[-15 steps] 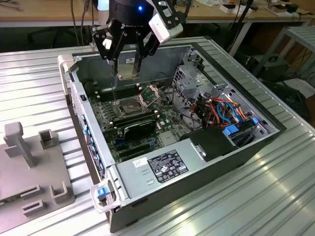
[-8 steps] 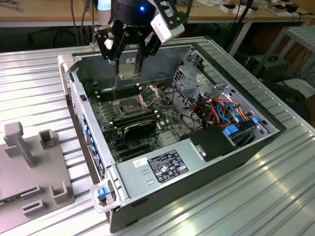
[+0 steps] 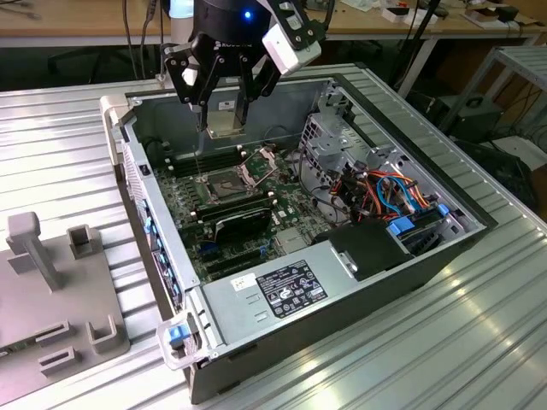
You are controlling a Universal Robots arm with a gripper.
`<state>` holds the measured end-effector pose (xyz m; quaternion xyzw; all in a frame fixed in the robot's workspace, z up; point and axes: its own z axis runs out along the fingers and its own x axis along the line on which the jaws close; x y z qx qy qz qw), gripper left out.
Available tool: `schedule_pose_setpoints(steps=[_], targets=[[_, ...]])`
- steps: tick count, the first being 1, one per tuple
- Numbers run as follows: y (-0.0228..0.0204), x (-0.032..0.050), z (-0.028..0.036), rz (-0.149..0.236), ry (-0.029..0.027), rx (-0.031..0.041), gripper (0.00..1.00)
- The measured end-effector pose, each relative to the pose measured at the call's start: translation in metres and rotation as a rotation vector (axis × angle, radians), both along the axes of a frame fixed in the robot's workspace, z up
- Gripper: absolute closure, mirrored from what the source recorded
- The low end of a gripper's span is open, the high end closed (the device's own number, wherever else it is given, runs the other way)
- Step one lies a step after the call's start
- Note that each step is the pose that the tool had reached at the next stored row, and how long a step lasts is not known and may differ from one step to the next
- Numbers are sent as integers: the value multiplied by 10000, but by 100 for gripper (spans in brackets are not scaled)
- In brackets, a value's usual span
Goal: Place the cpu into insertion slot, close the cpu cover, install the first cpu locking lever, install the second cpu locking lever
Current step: 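Place the cpu into insertion slot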
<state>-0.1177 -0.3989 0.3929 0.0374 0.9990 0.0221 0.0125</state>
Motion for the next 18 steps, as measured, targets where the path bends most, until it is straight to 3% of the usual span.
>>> schedule_pose_setpoints(steps=[6, 9, 18], targets=[[0, 5, -3, 1, -2, 2, 45], [1, 58, -33, -83, 0, -1, 45], [0, 192, -143, -880, 0, 0, 45]])
